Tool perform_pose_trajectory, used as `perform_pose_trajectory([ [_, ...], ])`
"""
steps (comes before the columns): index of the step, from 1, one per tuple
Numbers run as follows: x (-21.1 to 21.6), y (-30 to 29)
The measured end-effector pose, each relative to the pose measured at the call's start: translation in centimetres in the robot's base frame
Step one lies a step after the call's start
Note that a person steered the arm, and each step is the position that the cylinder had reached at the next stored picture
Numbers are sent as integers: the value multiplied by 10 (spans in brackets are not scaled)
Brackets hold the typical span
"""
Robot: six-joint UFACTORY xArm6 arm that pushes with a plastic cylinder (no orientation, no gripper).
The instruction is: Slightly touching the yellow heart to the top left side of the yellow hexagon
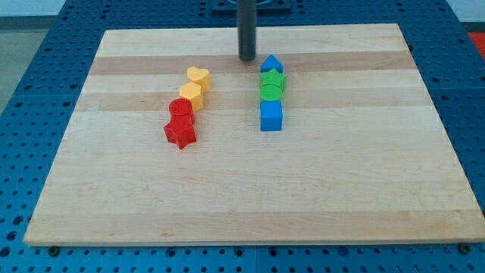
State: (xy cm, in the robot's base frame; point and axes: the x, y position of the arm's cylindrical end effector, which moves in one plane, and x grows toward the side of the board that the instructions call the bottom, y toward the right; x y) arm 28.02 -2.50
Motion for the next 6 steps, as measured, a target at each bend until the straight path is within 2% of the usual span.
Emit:
perform_pose_trajectory([
  [3,49,-19],
  [6,60,-69],
])
